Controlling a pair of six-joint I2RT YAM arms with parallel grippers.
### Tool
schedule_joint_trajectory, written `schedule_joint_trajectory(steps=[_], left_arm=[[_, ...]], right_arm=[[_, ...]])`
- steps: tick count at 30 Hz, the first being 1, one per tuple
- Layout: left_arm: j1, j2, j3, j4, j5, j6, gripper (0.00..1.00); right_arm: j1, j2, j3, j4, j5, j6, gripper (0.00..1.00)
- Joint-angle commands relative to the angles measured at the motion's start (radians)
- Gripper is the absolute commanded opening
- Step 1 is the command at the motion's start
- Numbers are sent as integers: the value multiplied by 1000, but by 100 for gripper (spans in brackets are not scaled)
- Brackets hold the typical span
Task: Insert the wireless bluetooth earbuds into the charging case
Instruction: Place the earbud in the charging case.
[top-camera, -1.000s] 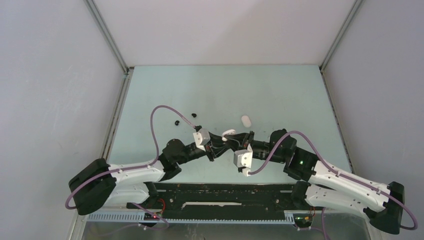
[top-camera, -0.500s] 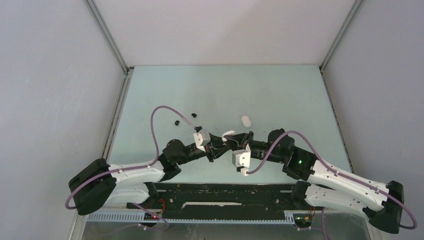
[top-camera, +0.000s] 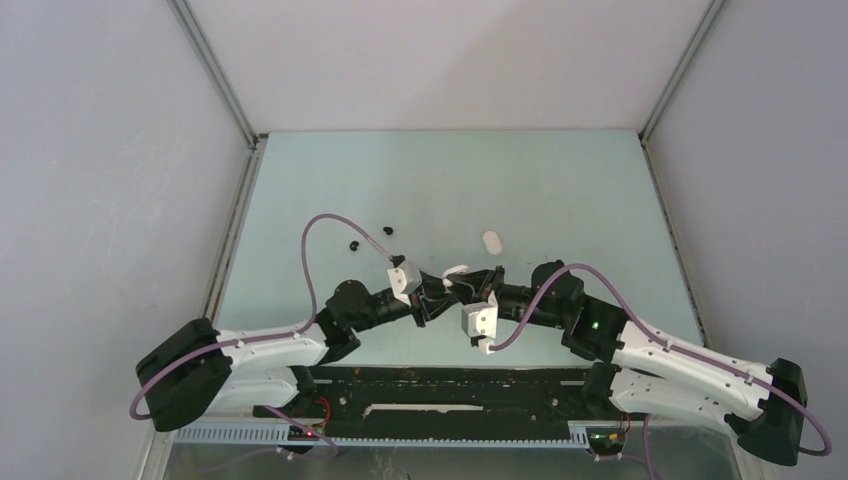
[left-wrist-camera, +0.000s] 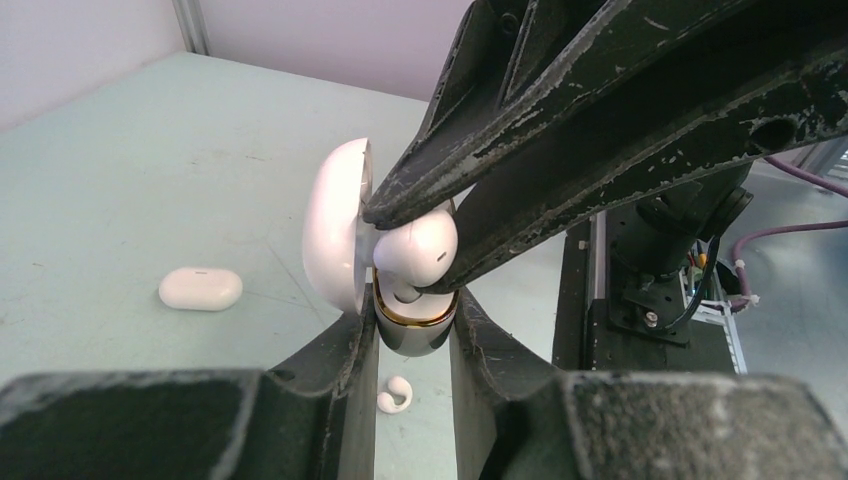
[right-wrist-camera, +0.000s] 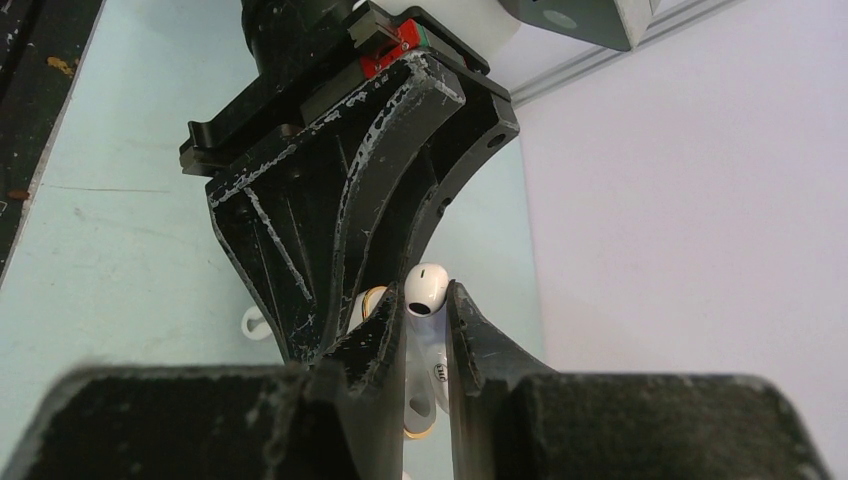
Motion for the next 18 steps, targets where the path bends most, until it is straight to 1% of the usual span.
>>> schedule_joint_trajectory(steps=[1, 4, 10, 12, 14, 15, 16, 18], left_arm=[[-5, -53, -2, 72, -8, 31, 0], [-5, -47, 1, 72, -6, 35, 0], [-5, -35, 5, 71, 2, 34, 0], [-6, -35, 6, 72, 3, 35, 0], [-6, -34, 6, 72, 4, 34, 0], [-6, -33, 6, 72, 4, 34, 0], [-7, -32, 6, 71, 5, 36, 0], [-8, -31, 9, 65, 7, 38, 0]], right_arm=[[2, 10, -6, -16, 43, 7, 2], [1, 12, -6, -33, 51, -6, 8], [0, 12, -6, -42, 52, -7, 10], [2, 13, -6, -42, 49, -12, 13], [1, 12, -6, -42, 43, -18, 14], [1, 12, -6, -71, 40, -23, 15], [2, 12, -6, -80, 36, -29, 19], [4, 12, -6, -95, 29, -47, 21]])
